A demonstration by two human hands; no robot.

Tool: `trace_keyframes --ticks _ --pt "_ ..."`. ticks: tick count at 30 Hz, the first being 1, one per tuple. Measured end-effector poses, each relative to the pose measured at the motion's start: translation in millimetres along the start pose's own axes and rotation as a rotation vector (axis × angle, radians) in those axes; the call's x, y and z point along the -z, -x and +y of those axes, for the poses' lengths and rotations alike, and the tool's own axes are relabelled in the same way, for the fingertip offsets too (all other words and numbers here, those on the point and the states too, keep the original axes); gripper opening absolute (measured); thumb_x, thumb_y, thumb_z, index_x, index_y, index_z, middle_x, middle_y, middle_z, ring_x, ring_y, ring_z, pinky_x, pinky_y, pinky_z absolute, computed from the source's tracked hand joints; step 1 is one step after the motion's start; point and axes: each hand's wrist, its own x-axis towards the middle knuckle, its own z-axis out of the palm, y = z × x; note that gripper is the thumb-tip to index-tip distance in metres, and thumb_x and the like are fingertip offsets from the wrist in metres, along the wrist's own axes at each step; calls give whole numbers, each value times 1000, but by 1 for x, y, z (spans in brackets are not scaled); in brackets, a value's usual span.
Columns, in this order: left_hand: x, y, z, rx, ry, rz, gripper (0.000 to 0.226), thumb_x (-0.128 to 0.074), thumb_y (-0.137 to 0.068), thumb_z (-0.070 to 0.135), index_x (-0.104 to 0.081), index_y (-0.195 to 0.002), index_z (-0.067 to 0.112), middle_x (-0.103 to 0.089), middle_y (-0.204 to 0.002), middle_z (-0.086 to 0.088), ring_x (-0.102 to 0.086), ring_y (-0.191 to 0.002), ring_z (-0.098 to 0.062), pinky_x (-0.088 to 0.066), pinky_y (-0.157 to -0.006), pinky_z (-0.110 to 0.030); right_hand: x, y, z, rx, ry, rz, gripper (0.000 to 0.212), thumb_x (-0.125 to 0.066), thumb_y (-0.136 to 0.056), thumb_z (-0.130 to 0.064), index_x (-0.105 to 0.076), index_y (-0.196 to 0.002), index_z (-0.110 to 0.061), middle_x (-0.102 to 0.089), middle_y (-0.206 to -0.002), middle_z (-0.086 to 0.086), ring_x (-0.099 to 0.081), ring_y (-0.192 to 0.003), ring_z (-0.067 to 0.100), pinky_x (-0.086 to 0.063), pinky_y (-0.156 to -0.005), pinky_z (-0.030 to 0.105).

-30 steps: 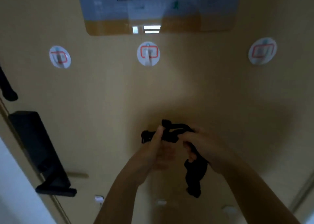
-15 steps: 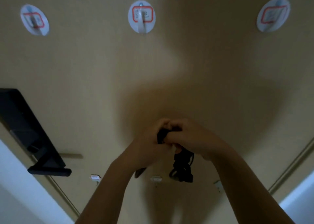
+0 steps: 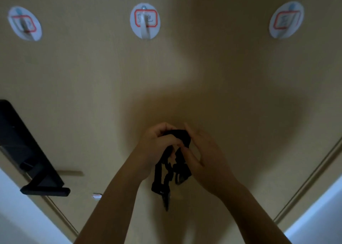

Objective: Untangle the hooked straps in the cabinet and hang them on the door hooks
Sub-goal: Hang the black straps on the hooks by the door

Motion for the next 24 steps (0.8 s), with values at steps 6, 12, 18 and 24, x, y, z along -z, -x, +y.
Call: trace_keyframes --ticks 6,12,18,24 --pt "-5 -5 26 -59 39 -166 17 -50 -83 -7 -60 -81 7 -61 -57 -2 -44 -39 -10 -37 -41 -18 6 -11 -11 -56 -170 131 48 -44 -96 -16 -25 -139 -23 -53 -96 -12 -53 -87 -4 -41 -74 5" --pt "-8 -26 82 -393 -144 -129 27 -65 -76 -10 -58 -87 14 -64 -60 8 -54 -48 -6 -44 -49 -16 53 -53 -32 -24 -398 284 29 -42 -95 -9 -54 -93 -35 -58 -69 -6 -50 -52 7 -42 -51 22" --pt "-8 -36 151 -768 -156 -94 28 -72 -71 -3 -63 -86 20 -70 -74 12 -64 -62 1 -50 -59 -13 125 -98 -71 183 -349 266 43 -52 -88 4 -61 -101 -36 -67 -76 -29 -61 -71 -9 -44 -64 6" --pt "-7 -50 219 -816 -72 -207 13 -72 -60 14 -69 -72 20 -69 -62 6 -60 -52 -6 -50 -50 -16 177 -128 -95 198 -614 262 18 -56 -76 -9 -63 -92 -13 -65 -54 -3 -55 -44 7 -43 -45 16"
